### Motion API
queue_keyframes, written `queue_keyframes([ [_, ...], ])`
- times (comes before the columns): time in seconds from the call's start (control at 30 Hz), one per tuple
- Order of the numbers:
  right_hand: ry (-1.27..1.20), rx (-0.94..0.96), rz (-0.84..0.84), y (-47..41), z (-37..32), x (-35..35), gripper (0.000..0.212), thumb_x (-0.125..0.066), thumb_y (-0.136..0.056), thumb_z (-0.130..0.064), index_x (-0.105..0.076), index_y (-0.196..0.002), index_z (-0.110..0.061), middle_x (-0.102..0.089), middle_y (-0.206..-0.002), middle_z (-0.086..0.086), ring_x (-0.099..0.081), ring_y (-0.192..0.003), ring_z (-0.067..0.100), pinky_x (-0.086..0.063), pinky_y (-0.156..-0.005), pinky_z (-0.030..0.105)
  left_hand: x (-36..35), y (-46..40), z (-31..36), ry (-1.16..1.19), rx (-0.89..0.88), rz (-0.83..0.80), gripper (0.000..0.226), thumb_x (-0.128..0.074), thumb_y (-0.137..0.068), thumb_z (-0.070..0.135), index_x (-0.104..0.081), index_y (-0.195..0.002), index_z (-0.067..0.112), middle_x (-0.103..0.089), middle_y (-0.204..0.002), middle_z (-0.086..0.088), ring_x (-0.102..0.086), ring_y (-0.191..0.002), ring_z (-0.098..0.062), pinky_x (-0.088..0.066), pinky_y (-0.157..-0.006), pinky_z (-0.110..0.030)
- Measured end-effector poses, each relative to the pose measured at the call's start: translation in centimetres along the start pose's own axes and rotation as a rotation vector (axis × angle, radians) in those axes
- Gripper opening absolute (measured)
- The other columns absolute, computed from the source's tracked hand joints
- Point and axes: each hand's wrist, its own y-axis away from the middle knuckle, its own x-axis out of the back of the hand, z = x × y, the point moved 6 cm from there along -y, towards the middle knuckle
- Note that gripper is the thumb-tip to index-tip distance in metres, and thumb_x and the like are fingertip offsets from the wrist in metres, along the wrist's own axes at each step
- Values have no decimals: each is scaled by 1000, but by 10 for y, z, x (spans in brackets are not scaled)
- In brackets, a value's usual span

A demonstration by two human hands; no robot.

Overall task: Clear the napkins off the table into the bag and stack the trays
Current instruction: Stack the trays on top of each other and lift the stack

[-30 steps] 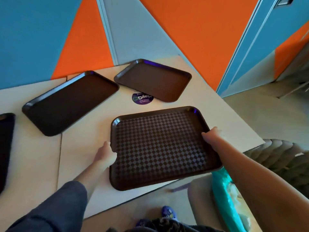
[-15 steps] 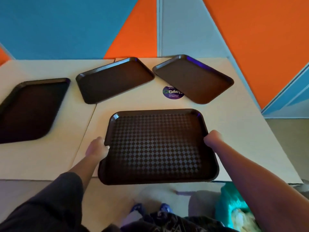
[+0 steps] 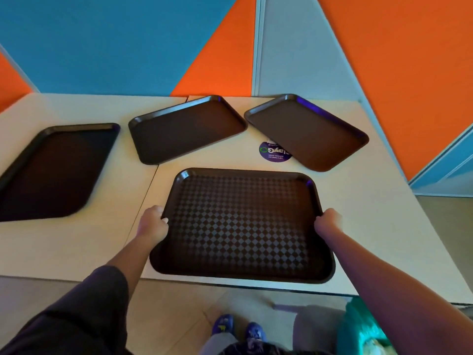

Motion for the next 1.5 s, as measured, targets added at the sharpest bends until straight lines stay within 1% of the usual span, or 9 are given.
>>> queue_keyframes([
  [0.37,-17,-17,23,2,-9,-13,23,-50,-93,-9,-54,-107,9,-57,-114,28,-55,-107,38,-44,-83,36,-4,-24,-9,-2,-33,-42,32,-52,-87,-1,-60,-117,3,-65,-112,-15,-59,-103,-32,-45,-80,-30],
  [0.43,-23,-42,36,3,-13,-15,23,-50,-92,-7,-52,-109,9,-56,-116,28,-55,-108,38,-45,-84,37,-3,-28,-11,-5,-30,-54,27,-51,-83,-2,-64,-106,5,-66,-97,-8,-61,-92,-29,-45,-67,-24],
  [0.53,-10,-107,30,4,-17,-15,32,-52,-87,-4,-49,-117,8,-54,-120,27,-53,-111,40,-46,-89,41,-1,-39,-7,-6,-24,-86,13,-53,-73,1,-62,-72,10,-60,-69,0,-62,-74,-28,-38,-46,-19],
  [0.6,-14,-131,39,3,-22,-12,42,-54,-82,-6,-45,-121,5,-51,-123,25,-51,-114,40,-45,-91,43,5,-49,5,-5,-20,-39,6,-57,-75,6,-56,-70,10,-54,-74,0,-57,-74,-25,-42,-52,-23],
  [0.73,11,-113,68,-6,-43,-2,45,-53,-86,-18,-41,-126,-1,-44,-129,23,-44,-119,40,-42,-95,41,11,-76,45,-196,-138,23,14,-58,-84,20,-60,-92,8,-60,-95,-10,-56,-85,-25,-45,-66,-32],
  [0.8,28,-94,63,-15,-54,2,44,-51,-89,-22,-41,-127,-2,-43,-131,22,-42,-121,39,-40,-97,41,5,-89,68,-206,-193,-35,28,-58,-86,22,-60,-110,7,-59,-110,-13,-56,-99,-29,-49,-82,-39],
  [0.9,0,-66,40,-32,-68,7,45,-49,-92,-24,-39,-131,-4,-41,-134,21,-40,-124,37,-38,-101,41,-5,-105,111,-251,-278,-83,39,-57,-89,23,-53,-126,9,-47,-131,-12,-44,-121,-31,-39,-101,-50],
  [1.13,-87,-13,66,-79,-85,29,43,-45,-93,-21,-39,-133,-4,-41,-135,21,-39,-126,38,-36,-103,40,-30,-134,209,-325,-459,-116,39,-55,-91,24,-49,-128,18,-38,-141,-5,-32,-129,-27,-34,-102,-48],
  [1.5,-266,-147,159,-155,-73,70,38,-44,-94,-21,-40,-129,-6,-41,-131,19,-44,-120,38,-42,-96,43,-82,-197,354,-384,-686,-163,37,-51,-91,26,-50,-127,18,-47,-135,-6,-32,-128,-29,-34,-101,-51],
])
